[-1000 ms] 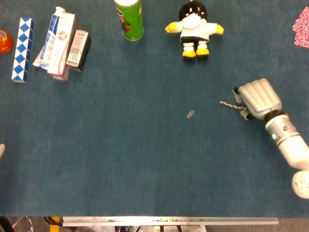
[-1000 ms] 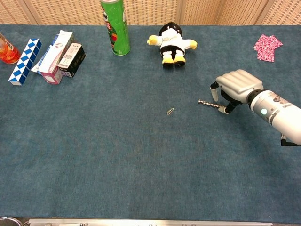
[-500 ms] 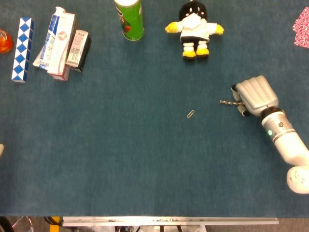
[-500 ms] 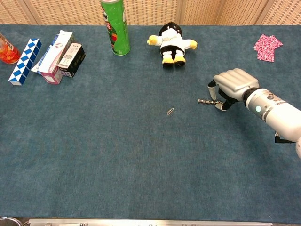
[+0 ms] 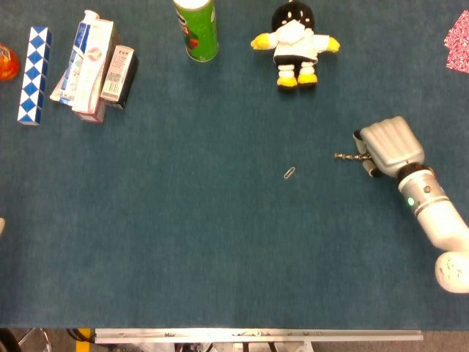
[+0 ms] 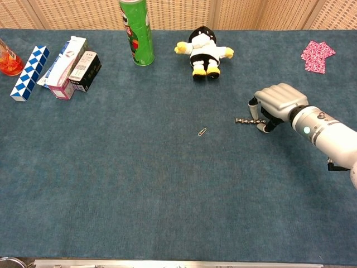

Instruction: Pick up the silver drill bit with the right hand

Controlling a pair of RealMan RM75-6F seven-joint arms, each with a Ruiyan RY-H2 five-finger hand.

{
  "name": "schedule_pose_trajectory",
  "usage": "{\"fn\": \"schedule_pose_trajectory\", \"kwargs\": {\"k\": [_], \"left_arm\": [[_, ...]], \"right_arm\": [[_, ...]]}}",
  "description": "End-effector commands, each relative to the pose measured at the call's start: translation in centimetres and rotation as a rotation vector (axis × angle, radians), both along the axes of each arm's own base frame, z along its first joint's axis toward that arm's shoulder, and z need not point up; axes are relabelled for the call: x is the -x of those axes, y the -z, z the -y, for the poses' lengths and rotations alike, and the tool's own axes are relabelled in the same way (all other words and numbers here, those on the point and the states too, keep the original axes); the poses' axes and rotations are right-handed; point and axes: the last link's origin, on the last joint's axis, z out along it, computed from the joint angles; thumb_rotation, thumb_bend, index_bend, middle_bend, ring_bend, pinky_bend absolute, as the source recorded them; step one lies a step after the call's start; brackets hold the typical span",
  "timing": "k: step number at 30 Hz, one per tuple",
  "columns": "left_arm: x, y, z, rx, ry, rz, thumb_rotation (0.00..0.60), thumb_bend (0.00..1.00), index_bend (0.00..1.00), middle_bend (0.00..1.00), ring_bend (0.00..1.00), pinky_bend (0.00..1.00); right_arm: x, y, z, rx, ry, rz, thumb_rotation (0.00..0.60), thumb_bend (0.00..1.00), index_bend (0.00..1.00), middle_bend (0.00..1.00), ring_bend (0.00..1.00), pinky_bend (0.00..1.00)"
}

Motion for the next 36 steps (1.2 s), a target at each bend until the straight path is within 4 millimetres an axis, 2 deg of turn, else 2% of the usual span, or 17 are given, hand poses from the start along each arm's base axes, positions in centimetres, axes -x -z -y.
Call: {"fn": "schedule_pose_trajectory", "kwargs": {"k": [1, 12, 21, 28, 36], "left_arm": [[0.0, 0.0, 0.0, -0.001, -0.001, 0.000, 0.600, 0.20, 0.10, 0.10, 0.06, 0.06], [0.0, 0.0, 0.0, -0.001, -0.003, -0.001, 0.600, 0.20, 0.10, 0.10, 0.06, 0.06], [-0.1, -0.1, 0.1, -0.005, 0.001, -0.003, 0.600, 0.21, 0.10, 0.10, 0.06, 0.06], [-0.3, -0.1, 0.2, -0.006, 0.006, -0.006, 0.600, 0.20, 0.10, 0.10, 0.06, 0.06], [-0.4, -0.1, 0.5, -0.009, 0.004, -0.006, 0.600, 0.20, 0.10, 0.10, 0.06, 0.06]], "right_arm": [[0.0, 0.0, 0.0, 0.000, 0.001, 0.001, 0.600, 0.28, 0.60, 0.92, 0.98, 1.00], [-0.3, -0.8, -0.1, 0.012, -0.006, 0.027, 0.600, 0.28, 0.63, 0.93, 0.98, 1.00], [-2.6, -2.8, -0.8, 0.024, -0.089, 0.095, 0.600, 0.28, 0.64, 0.94, 0.98, 1.00], [-5.2, -4.1, -1.6, -0.011, -0.134, 0.183, 0.600, 0.28, 0.65, 0.94, 0.98, 1.00], [-7.2, -3.8, -1.8, -0.057, -0.159, 0.211, 0.600, 0.28, 0.65, 0.94, 0.99, 1.00]]}}
